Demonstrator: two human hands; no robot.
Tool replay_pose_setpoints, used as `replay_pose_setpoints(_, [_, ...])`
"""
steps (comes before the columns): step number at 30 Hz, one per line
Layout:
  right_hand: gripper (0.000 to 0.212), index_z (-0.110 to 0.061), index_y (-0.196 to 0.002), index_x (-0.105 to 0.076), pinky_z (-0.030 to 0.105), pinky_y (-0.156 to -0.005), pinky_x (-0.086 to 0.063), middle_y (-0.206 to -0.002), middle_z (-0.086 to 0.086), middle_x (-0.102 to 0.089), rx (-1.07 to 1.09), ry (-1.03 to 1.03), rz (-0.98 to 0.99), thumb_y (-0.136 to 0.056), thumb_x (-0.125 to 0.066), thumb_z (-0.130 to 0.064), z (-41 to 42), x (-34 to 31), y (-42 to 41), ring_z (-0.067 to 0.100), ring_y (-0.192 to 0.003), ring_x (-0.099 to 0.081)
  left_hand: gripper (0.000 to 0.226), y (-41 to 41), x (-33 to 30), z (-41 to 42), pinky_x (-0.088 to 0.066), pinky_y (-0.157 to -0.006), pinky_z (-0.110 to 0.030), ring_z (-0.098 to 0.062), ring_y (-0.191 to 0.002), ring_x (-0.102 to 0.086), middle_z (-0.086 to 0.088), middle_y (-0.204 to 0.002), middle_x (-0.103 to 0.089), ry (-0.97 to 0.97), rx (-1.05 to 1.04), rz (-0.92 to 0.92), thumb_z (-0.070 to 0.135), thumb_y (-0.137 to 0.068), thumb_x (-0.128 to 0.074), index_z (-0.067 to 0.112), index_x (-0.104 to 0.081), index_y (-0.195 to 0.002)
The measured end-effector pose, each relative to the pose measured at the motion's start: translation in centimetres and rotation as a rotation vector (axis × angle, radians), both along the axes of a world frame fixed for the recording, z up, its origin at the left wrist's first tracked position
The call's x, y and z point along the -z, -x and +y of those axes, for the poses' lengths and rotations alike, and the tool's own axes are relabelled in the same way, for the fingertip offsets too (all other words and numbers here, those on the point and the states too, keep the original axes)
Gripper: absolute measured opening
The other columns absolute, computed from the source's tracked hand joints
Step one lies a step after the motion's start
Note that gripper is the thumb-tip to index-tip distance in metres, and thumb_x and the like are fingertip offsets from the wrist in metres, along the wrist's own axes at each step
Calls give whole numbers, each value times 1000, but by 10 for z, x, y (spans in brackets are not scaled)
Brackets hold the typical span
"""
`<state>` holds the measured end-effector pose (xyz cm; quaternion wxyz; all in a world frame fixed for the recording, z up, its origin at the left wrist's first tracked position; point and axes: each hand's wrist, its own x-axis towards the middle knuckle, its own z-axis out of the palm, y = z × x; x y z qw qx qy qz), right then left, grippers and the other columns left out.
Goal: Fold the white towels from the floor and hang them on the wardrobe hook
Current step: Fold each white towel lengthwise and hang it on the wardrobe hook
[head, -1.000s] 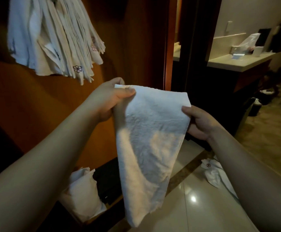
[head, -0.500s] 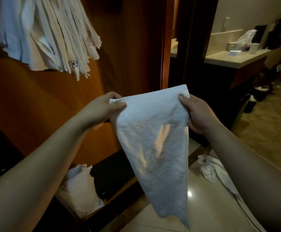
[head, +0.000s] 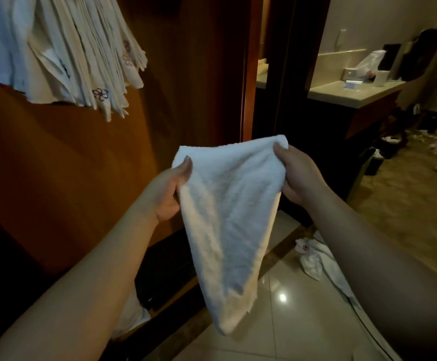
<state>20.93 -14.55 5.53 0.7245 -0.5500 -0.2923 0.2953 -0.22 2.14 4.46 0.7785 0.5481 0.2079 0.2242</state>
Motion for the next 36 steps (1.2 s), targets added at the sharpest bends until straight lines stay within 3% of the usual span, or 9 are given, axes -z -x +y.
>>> replay_pose_setpoints(7, [25, -36, -109, -73, 47, -94, -56, -111, 0, -77, 119, 37, -148, -98, -55, -50, -21, 33, 21, 19, -104, -73, 47, 6, 15, -35, -59, -70, -24, -18, -95, -75, 0, -104, -78, -195, -181, -52, 47, -85, -68, 13, -66, -118])
replay_pose_setpoints(12, [29, -34, -97, -69, 19, -63, -51, -89, -12, -73, 328, 171, -431, -102, -46, -52, -28, 49, 57, 4, -75, -69, 19, 7, 28, -80, -57, -81, -28, -7, -100, -72, 13, -108, -76, -367, -397, -37, 49, -99, -58, 40, -73, -105])
replay_pose_setpoints(17, [29, -34, -87, -64, 10, -55, -43, -77, -14, -66, 363, 167, -479, -106, -44, -43, -32, 72, 92, -1, -65, -60, 20, 7, 49, -114, -50, -60, -11, 10, -86, -67, 27, -94, -73, -481, -533, 2, 52, -99, -53, 63, -68, -90])
replay_pose_setpoints(21, [33, -29, -93, -66, 24, -60, -49, -89, -3, -68, 424, 219, -407, -103, -44, -51, -40, 77, 75, 13, -75, -66, 18, 18, 58, -93, -55, -72, -26, -7, -90, -74, 12, -98, -77, -364, -548, -9, 42, -99, -58, 48, -75, -94])
replay_pose_setpoints(24, [25, -45, -93, -65, 33, -67, -53, -91, -12, -71, 406, 265, -416, -100, -43, -55, -46, 78, 61, 5, -78, -67, 17, 31, 58, -73, -57, -67, -24, -17, -89, -75, 1, -99, -78, -333, -441, -42, 31, -98, -61, 36, -77, -98])
replay_pose_setpoints(26, [24, -49, -93, -65, 31, -69, -54, -92, -15, -71, 391, 294, -424, -99, -43, -57, -46, 80, 58, 3, -80, -67, 19, 33, 61, -71, -56, -65, -21, -17, -88, -76, 1, -99, -78, -335, -426, -27, 28, -99, -61, 36, -78, -98])
replay_pose_setpoints(30, [36, -24, -95, -66, 38, -68, -55, -91, 1, -70, 426, 382, -397, -102, -43, -51, -37, 94, 61, 17, -77, -67, 23, 23, 73, -84, -58, -66, -26, -14, -86, -76, 6, -96, -78, -284, -547, 50, 31, -100, -59, 43, -77, -91])
replay_pose_setpoints(33, [41, -17, -96, -67, 47, -71, -57, -90, 10, -71, 426, 425, -345, -101, -41, -48, -35, 107, 72, 26, -80, -68, 25, 17, 82, -103, -58, -74, -35, -5, -83, -73, 15, -93, -76, -277, -649, 131, 39, -100, -56, 52, -73, -86])
replay_pose_setpoints(36, [49, -12, -97, -66, 48, -68, -56, -90, 15, -70, 397, 412, -302, -96, -38, -52, -35, 117, 90, 33, -81, -67, 28, 14, 86, -123, -55, -73, -32, 3, -80, -69, 23, -88, -73, -296, -659, 176, 43, -100, -56, 58, -69, -81])
